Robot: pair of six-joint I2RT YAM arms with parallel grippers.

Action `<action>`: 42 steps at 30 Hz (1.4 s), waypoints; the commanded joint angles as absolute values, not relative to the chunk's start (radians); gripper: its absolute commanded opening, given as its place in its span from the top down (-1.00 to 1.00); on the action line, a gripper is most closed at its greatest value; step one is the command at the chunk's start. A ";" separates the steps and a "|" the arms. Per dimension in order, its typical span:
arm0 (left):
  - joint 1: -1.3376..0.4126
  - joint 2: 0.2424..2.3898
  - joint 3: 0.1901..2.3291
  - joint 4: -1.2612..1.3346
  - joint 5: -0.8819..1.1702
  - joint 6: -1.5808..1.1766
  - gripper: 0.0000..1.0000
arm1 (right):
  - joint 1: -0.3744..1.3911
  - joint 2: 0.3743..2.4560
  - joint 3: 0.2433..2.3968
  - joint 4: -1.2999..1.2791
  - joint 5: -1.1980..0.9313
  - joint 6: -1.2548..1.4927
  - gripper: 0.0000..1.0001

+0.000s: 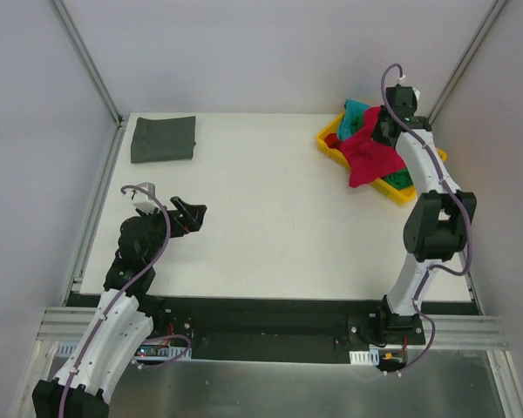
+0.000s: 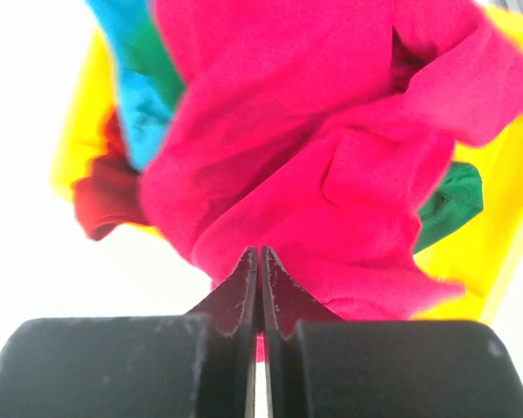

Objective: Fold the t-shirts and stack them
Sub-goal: Grab crumpled tshirt from bin with the right arm, then move the tshirt to the center of the board

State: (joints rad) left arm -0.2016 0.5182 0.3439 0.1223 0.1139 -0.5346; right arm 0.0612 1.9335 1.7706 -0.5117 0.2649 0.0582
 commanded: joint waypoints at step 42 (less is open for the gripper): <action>-0.196 0.809 0.491 -0.090 0.107 -0.676 -0.98 | 0.655 0.894 0.793 -0.368 0.818 0.141 0.99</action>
